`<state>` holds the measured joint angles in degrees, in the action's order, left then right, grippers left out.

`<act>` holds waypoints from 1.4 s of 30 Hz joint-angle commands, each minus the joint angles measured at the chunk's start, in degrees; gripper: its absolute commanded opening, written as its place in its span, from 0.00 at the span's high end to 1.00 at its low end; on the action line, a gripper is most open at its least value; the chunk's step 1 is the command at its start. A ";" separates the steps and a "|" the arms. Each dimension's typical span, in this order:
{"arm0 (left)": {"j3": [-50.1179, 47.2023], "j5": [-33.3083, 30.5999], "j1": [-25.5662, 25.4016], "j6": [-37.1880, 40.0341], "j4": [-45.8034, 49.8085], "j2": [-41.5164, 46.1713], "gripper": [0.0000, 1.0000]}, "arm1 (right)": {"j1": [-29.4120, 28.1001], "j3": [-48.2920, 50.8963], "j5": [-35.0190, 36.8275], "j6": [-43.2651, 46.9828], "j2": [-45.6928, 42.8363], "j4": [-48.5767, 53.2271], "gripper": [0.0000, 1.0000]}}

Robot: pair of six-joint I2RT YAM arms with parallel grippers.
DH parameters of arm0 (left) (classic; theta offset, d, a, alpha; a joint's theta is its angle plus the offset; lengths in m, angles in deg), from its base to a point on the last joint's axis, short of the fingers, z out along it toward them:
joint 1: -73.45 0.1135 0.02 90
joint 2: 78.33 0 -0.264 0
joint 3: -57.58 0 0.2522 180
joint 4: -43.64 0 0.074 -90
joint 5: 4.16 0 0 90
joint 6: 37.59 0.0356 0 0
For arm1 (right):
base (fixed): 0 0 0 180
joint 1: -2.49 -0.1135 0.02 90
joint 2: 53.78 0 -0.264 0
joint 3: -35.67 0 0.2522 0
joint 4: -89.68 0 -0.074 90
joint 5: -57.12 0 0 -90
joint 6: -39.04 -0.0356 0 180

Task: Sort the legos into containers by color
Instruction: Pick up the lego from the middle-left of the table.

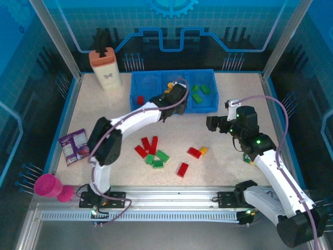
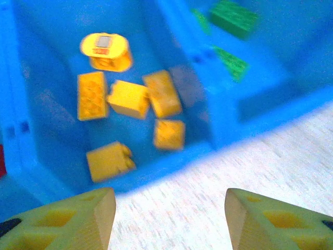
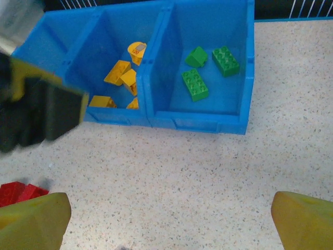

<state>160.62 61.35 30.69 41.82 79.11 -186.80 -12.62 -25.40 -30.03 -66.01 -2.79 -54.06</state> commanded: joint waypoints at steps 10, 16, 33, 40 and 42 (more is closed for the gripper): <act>-16.30 7.18 -17.31 4.97 -9.31 4.78 0.40 | 5.62 -9.11 -2.16 -6.62 5.16 0.55 0.00; -6.83 6.77 -19.70 1.78 -3.72 -2.98 0.40 | 6.85 -12.15 -6.10 -7.24 8.65 1.51 0.00; 7.28 1.86 -22.36 -1.80 9.19 -15.55 0.37 | 7.98 -11.03 -10.32 -8.01 12.74 3.00 0.00; 8.73 1.20 -22.54 -2.08 9.82 -18.08 0.37 | 8.13 -12.15 -11.68 -8.55 14.76 2.50 0.00; 9.62 0.94 -22.58 -2.09 10.47 -19.01 0.38 | 8.20 -12.26 -12.14 -8.73 15.32 2.29 0.00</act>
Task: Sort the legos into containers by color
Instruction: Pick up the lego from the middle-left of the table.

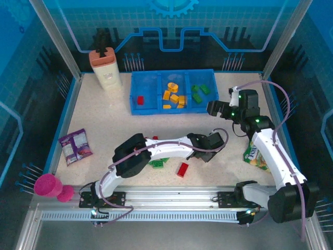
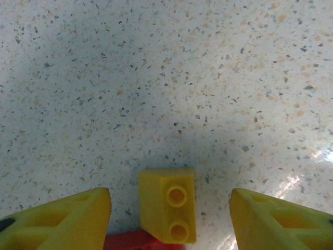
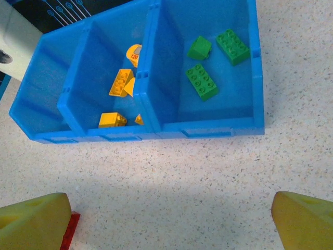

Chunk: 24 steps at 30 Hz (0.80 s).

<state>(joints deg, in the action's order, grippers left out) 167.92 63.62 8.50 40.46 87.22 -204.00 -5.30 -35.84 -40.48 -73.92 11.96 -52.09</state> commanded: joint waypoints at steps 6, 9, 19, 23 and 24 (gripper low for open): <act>4.93 -1.48 -0.35 -1.26 4.85 -4.63 0.42 | 0.80 -2.29 -2.27 -0.78 1.58 0.05 0.00; 5.13 -0.75 -0.35 -1.63 4.76 -5.54 0.46 | 0.89 -2.60 -2.07 -0.62 1.71 0.05 0.00; 4.69 0.14 -0.27 -2.81 4.83 -6.17 0.64 | 0.94 -1.64 -1.66 -0.45 1.94 0.13 0.00; 4.41 -0.15 -0.18 -2.96 4.71 -5.71 0.74 | 1.06 -1.43 -1.56 -0.38 2.02 0.22 0.00; 4.18 -0.44 -0.18 -2.92 4.55 -5.30 0.75 | 1.11 -1.48 -1.42 -0.20 1.96 0.23 0.00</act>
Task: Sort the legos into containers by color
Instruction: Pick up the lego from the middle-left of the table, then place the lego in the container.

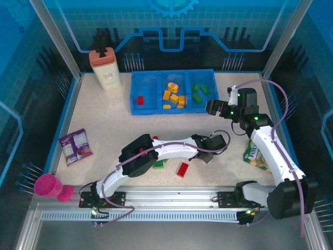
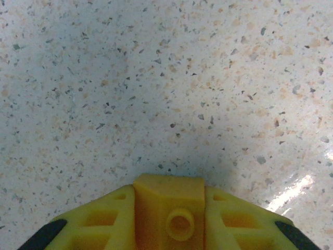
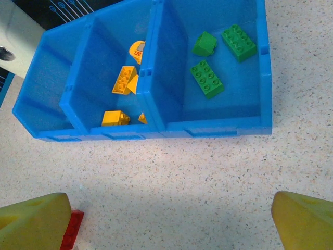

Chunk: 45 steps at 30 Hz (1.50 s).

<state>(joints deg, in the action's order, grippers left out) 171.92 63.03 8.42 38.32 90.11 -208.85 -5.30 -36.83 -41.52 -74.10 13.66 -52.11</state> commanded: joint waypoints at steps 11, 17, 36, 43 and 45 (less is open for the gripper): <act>-6.97 -5.67 4.35 1.53 -0.36 22.77 0.77 | 8.05 1.09 3.10 0.94 -5.53 0.76 0.00; -8.55 -7.62 12.31 6.57 -7.52 28.32 0.78 | 8.93 3.59 -0.93 -1.20 -5.15 -0.99 0.00; 14.77 -10.12 29.80 14.16 -13.06 0.63 0.78 | 8.93 4.42 -3.19 -1.37 -4.46 -1.07 0.00; 22.53 -5.31 32.16 10.75 -8.64 -5.58 0.73 | 8.93 4.43 -2.69 -0.69 -3.02 -1.41 0.00; 23.02 -5.45 32.18 10.83 -8.54 -5.88 0.69 | 8.93 4.43 -2.75 -0.51 -2.63 -1.42 0.00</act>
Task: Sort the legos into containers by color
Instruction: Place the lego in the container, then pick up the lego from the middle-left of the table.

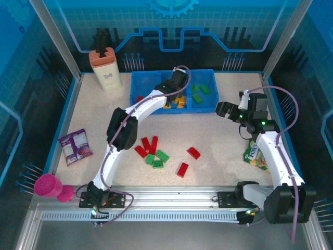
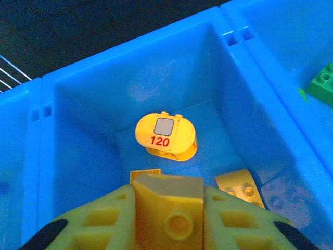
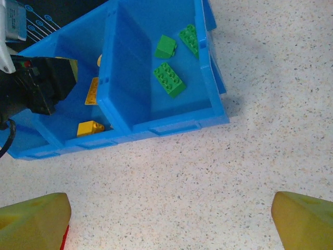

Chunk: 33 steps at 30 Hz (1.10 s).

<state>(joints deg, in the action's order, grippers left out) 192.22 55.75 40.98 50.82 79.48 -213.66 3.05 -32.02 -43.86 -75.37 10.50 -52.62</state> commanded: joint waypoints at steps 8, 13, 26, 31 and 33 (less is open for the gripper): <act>-0.58 3.06 -0.79 -2.11 4.15 4.89 0.39 | 0.59 -0.21 -0.74 0.45 0.95 -1.57 0.00; -9.33 5.27 -2.15 -5.06 6.15 14.11 0.36 | 0.45 0.12 -1.47 0.00 0.55 -1.98 0.00; -29.20 9.55 -21.86 -54.10 18.68 31.45 0.35 | 0.45 -1.53 0.00 0.20 0.48 -2.42 0.00; -26.16 7.07 -27.15 -70.80 28.37 26.25 0.34 | 0.41 -0.52 0.47 -0.72 0.12 -4.70 0.00; -24.82 6.86 -28.33 -75.48 31.81 23.95 0.34 | 0.45 -0.23 0.78 -1.13 -0.36 -4.95 0.00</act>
<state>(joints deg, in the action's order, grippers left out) 165.49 64.91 12.98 -11.21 102.63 -186.25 3.05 -32.02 -43.82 -75.59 11.33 -55.68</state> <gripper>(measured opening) 0.662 0.998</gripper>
